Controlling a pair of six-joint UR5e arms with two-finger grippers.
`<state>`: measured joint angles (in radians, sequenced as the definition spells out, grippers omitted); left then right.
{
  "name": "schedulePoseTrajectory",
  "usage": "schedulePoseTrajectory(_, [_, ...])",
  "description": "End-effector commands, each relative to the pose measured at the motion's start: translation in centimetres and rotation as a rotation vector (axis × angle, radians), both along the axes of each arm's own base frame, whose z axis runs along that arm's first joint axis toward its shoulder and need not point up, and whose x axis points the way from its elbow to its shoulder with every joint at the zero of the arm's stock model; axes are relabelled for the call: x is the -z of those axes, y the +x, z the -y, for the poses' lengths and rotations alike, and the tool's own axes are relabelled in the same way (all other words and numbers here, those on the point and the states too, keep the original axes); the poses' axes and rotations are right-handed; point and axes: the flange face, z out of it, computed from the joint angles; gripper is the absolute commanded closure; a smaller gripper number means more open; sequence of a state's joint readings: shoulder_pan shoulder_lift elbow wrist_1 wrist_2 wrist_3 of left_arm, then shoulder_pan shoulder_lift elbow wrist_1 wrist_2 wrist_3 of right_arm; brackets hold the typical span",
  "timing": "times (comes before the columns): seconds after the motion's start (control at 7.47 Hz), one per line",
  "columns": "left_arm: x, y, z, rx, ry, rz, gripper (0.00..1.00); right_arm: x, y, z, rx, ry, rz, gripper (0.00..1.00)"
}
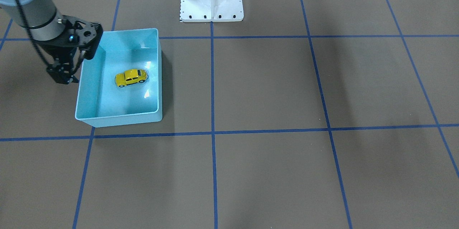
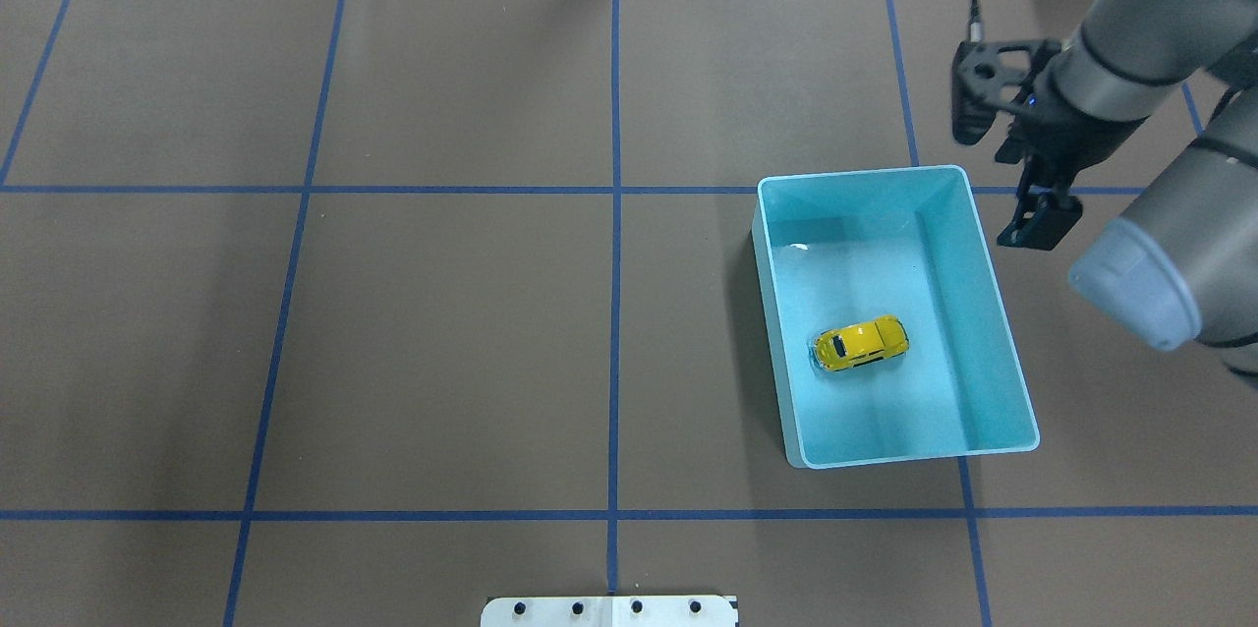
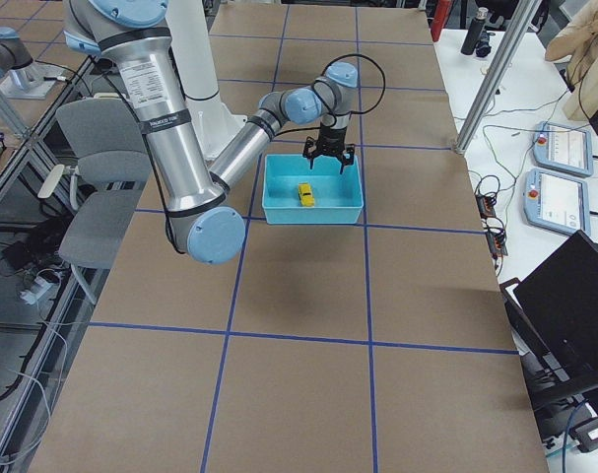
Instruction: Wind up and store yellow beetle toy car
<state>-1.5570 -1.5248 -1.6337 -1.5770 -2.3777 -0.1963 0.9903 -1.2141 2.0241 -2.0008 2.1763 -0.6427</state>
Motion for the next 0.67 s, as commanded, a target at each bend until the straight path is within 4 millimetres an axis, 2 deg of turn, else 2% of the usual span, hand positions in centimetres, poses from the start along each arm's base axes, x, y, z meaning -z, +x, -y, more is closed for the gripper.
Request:
schedulePoseTrajectory(0.0, [0.0, 0.0, 0.0, 0.0, 0.0, 0.0, 0.0, -4.0, 9.4, 3.8, -0.179, -0.162, -0.031, 0.0])
schedulePoseTrajectory(0.13, [0.0, 0.1, 0.0, -0.002, 0.0, 0.0, 0.0, -7.5, 12.7, 4.4, -0.238, -0.252, -0.025, 0.0])
schedulePoseTrajectory(0.27, [0.1, 0.1, 0.1, -0.002, 0.003, 0.0, 0.0, -11.7, 16.9, 5.9, -0.342, -0.359, -0.051, 0.0])
schedulePoseTrajectory(0.4, [0.2, 0.1, 0.1, -0.002, 0.004, 0.0, 0.0, -15.6, 20.7, 6.3, -0.42, -0.445, -0.068, 0.0])
schedulePoseTrajectory(0.54, [0.1, 0.1, 0.1, -0.002, 0.003, 0.0, 0.0, -18.9, 24.1, 5.5, -0.564, -0.579, -0.087, 0.0])
